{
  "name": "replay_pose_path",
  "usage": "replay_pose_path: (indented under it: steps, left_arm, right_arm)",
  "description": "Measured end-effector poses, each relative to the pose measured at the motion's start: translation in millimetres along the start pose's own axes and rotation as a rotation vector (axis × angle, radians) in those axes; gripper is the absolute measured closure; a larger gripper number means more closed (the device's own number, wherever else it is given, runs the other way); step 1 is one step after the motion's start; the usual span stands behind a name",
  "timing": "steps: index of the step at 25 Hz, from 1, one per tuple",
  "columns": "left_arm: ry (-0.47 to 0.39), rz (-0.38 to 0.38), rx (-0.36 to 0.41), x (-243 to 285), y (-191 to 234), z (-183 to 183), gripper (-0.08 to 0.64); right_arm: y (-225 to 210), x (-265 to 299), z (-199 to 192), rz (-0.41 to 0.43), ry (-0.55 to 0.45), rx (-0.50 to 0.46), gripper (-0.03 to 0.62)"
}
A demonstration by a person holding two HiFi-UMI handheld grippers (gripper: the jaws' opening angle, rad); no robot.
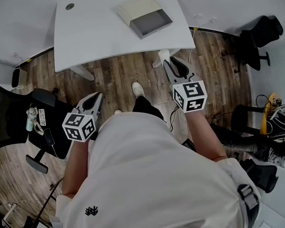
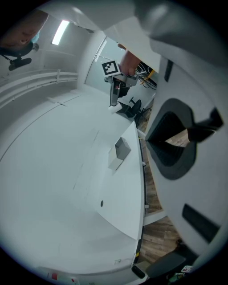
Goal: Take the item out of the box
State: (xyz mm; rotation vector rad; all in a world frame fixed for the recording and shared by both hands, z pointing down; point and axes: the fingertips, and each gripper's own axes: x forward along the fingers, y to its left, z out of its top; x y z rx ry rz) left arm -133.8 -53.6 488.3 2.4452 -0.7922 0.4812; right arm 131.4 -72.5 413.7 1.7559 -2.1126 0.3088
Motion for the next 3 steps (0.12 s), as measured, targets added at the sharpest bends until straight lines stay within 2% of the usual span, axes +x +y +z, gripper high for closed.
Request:
replay_pose_path:
  steps: [3]
  left_arm:
    - [0.006, 0.001, -0.005, 1.8, 0.2, 0.2, 0.554]
  right_arm:
    - [-2.0, 3.5, -0.3, 0.004, 0.008, 0.001, 0.491]
